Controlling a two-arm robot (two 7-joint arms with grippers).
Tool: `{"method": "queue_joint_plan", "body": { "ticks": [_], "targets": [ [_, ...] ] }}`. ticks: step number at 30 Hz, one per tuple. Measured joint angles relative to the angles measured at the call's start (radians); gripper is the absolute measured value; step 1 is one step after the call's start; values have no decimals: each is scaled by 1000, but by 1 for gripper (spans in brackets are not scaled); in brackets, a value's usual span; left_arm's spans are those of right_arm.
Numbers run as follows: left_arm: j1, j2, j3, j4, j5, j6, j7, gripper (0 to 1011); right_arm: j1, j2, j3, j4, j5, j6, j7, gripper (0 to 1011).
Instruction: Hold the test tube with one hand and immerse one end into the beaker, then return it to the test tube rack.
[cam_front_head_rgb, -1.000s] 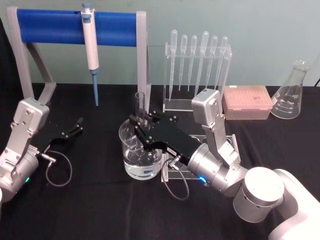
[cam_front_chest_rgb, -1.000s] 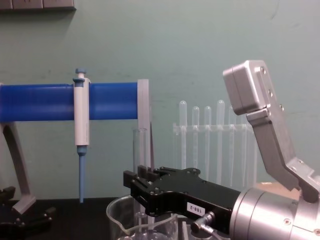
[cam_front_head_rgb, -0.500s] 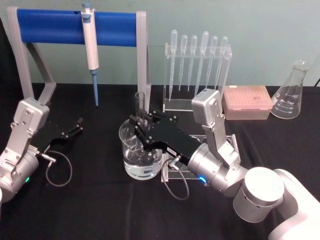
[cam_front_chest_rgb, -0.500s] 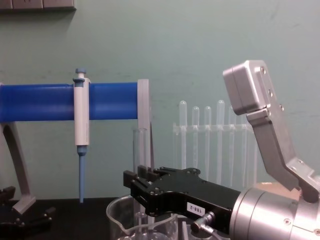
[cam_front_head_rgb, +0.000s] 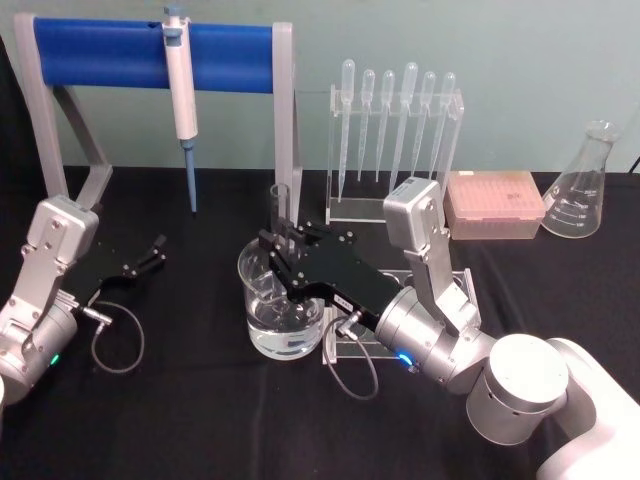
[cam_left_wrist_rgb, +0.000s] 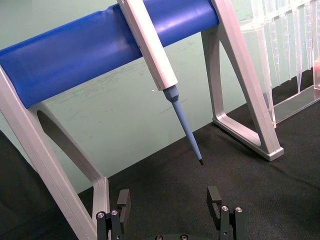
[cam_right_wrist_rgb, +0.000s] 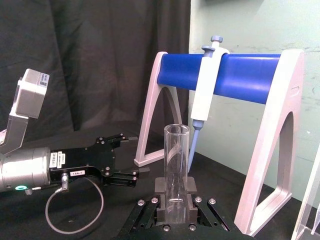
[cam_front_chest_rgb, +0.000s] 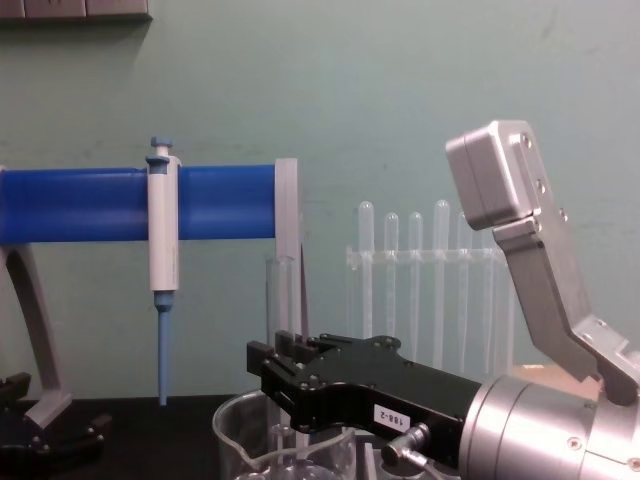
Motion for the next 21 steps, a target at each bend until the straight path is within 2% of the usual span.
{"method": "queue_joint_plan", "body": {
  "ticks": [21],
  "targets": [
    [0,0,0,0,0,0,0,1000,0,0,0,0,0,0,0,228]
  ]
}}
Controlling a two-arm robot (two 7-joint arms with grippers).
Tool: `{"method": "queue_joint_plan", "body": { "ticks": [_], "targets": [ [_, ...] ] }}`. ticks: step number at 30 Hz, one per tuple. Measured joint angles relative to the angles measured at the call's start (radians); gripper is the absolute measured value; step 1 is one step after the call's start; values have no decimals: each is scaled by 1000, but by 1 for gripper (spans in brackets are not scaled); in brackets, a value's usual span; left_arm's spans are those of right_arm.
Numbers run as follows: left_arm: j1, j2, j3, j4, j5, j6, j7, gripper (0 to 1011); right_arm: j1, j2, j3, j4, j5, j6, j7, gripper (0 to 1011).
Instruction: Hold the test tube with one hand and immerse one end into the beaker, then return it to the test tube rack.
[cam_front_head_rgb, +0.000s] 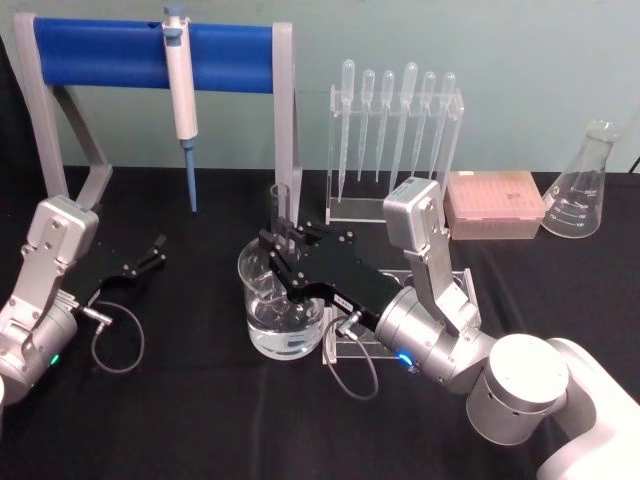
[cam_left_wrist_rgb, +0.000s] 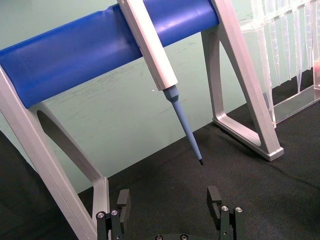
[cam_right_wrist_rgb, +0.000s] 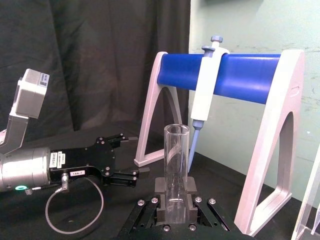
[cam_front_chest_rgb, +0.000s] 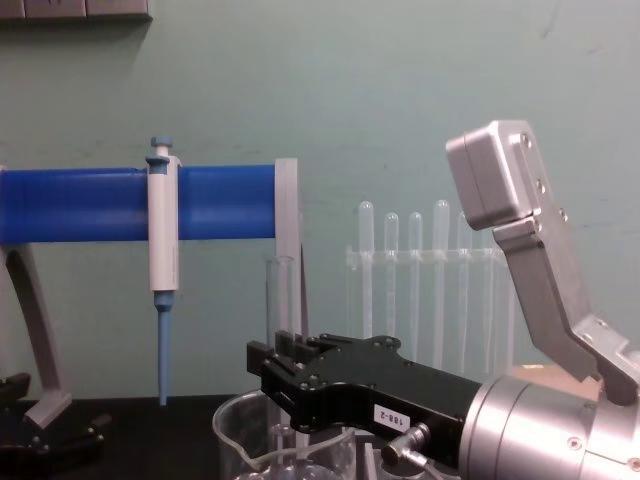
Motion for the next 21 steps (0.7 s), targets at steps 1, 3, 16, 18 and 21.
{"method": "queue_joint_plan", "body": {
  "ticks": [1,3,16,18,21],
  "targets": [
    [0,0,0,0,0,0,0,1000,0,0,0,0,0,0,0,227],
    [0,0,0,0,0,0,0,1000,0,0,0,0,0,0,0,227],
    [0,0,0,0,0,0,0,1000,0,0,0,0,0,0,0,227],
    [0,0,0,0,0,0,0,1000,0,0,0,0,0,0,0,228],
    [0,0,0,0,0,0,0,1000,0,0,0,0,0,0,0,228]
  ]
}}
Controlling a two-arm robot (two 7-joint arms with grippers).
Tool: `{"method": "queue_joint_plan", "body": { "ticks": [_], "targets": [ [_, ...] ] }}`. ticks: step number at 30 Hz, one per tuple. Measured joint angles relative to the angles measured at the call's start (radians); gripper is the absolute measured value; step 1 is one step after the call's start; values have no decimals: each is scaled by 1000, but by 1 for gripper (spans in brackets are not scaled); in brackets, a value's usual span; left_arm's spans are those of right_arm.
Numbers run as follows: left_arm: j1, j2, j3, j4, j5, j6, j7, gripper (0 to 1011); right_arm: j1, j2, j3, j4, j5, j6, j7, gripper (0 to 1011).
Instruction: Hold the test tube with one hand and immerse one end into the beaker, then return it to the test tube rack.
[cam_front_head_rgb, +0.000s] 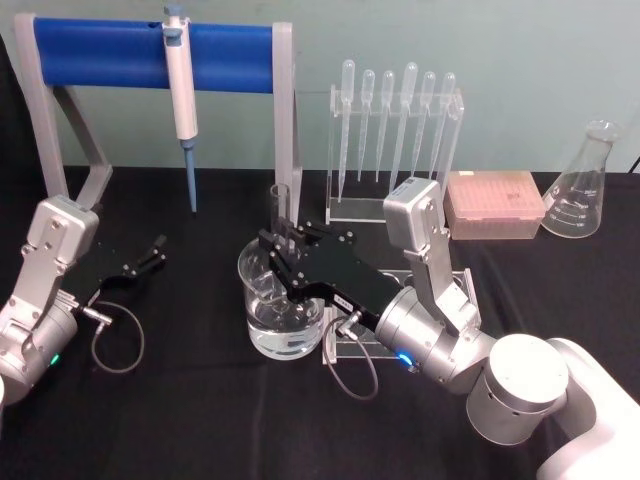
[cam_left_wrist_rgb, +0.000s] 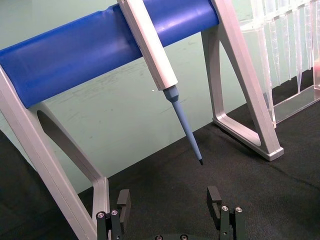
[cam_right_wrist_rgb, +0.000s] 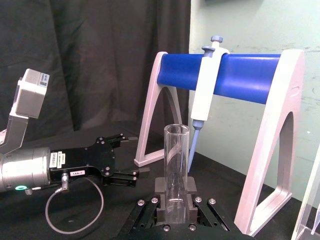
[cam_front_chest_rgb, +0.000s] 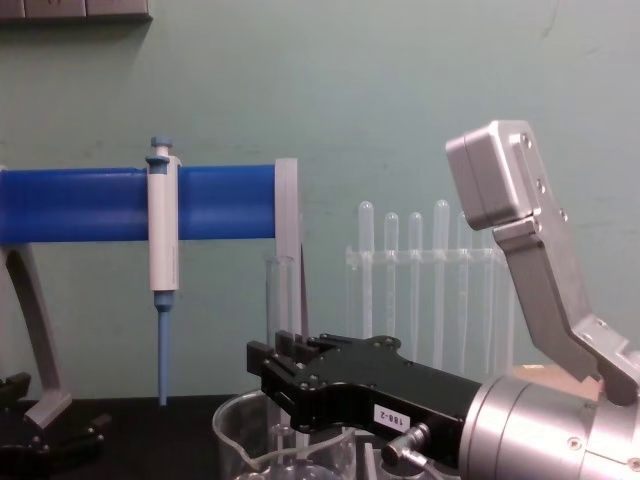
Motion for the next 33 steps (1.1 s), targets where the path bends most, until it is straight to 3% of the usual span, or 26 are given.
{"method": "queue_joint_plan", "body": {
  "ticks": [33],
  "targets": [
    [0,0,0,0,0,0,0,1000,0,0,0,0,0,0,0,227]
  ]
}}
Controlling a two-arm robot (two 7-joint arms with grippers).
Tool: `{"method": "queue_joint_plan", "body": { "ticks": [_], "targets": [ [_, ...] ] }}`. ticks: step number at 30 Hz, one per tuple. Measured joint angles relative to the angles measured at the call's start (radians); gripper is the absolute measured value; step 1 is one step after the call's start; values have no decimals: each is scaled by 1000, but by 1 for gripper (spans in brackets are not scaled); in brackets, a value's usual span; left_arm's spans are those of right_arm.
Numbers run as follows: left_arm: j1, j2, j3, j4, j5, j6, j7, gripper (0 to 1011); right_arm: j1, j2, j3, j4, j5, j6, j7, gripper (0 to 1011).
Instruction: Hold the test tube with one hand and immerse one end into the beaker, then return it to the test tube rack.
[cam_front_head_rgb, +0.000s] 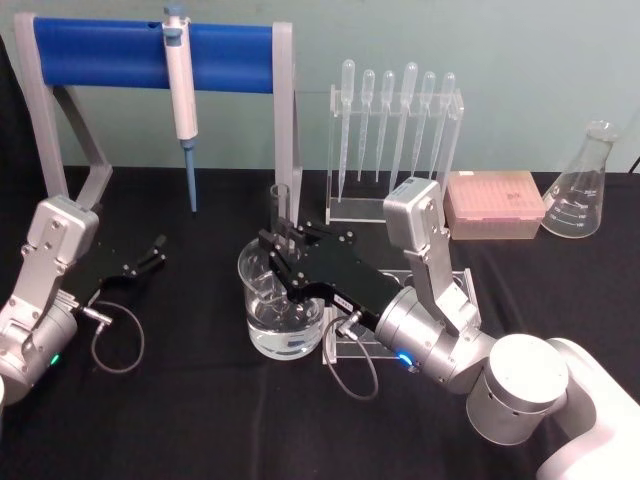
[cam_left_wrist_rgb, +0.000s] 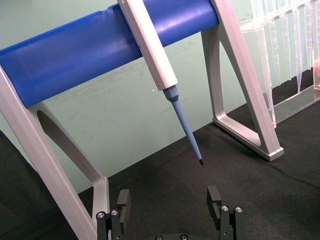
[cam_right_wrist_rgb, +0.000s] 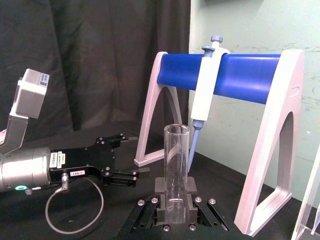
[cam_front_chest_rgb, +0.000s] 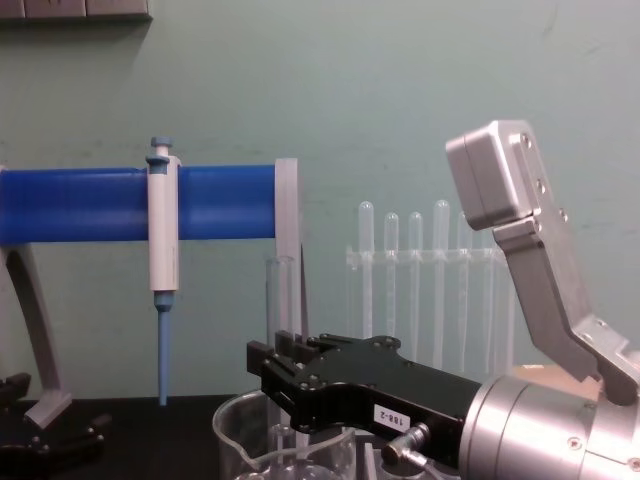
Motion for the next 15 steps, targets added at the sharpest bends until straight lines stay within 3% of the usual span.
{"method": "queue_joint_plan", "body": {
  "ticks": [15],
  "targets": [
    [0,0,0,0,0,0,0,1000,0,0,0,0,0,0,0,228]
  ]
}}
